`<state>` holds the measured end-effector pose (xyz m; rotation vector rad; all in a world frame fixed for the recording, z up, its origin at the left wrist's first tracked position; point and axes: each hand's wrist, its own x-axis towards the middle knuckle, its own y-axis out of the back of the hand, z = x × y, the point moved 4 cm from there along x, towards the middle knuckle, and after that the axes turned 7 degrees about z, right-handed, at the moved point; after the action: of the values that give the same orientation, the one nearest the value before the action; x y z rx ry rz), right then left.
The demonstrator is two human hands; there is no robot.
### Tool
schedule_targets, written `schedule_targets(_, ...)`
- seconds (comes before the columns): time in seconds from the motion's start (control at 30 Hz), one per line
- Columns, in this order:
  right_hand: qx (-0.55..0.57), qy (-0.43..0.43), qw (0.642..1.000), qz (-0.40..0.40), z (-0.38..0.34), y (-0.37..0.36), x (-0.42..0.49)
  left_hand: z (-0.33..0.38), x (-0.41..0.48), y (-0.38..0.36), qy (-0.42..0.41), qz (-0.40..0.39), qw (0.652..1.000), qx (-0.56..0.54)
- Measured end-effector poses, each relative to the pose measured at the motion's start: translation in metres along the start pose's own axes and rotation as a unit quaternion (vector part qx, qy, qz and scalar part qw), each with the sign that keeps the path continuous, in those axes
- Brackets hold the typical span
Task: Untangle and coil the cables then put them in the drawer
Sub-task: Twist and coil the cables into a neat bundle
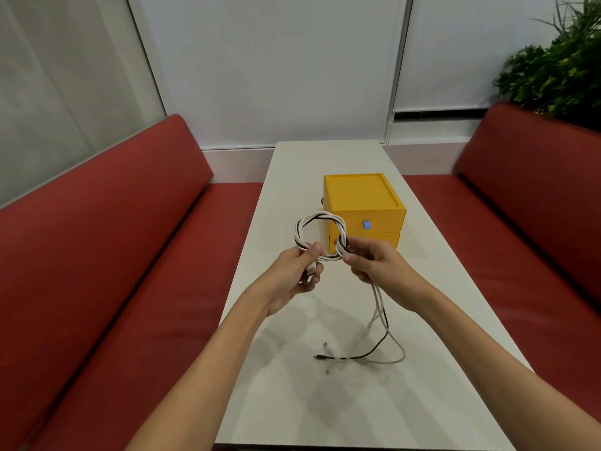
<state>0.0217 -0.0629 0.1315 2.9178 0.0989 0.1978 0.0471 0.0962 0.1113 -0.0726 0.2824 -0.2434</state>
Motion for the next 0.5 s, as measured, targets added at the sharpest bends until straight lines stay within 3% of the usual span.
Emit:
schedule_targets(0.07, 0.073, -0.035, 0.997, 0.016, 0.001, 0.001, 0.003, -0.003, -0.001, -0.001, 0.013, -0.023, 1.0, -0.012)
schedule_targets(0.13, 0.074, -0.058, 0.995, 0.021, 0.001, 0.003, 0.006, -0.006, -0.003, 0.002, 0.02, -0.047, 0.998, 0.027)
schedule_targets(0.2, 0.03, -0.062, 0.997, 0.019, 0.001, 0.006, 0.007, -0.004, -0.004, 0.008, 0.016, -0.057, 0.996, 0.062)
schedule_targets(0.33, -0.082, -0.022, 0.996, -0.01, -0.008, 0.005, 0.008, 0.026, 0.004, 0.019, -0.042, 0.018, 0.997, 0.055)
schedule_targets(0.4, -0.132, 0.001, 0.991, -0.03, -0.013, 0.0, 0.009, 0.047, 0.005, 0.016, -0.099, 0.035, 0.988, 0.116)
schedule_targets(0.5, -0.169, 0.02, 0.984, -0.047, -0.019, -0.006, 0.012, 0.064, 0.004, 0.002, -0.135, 0.0, 0.955, 0.264)
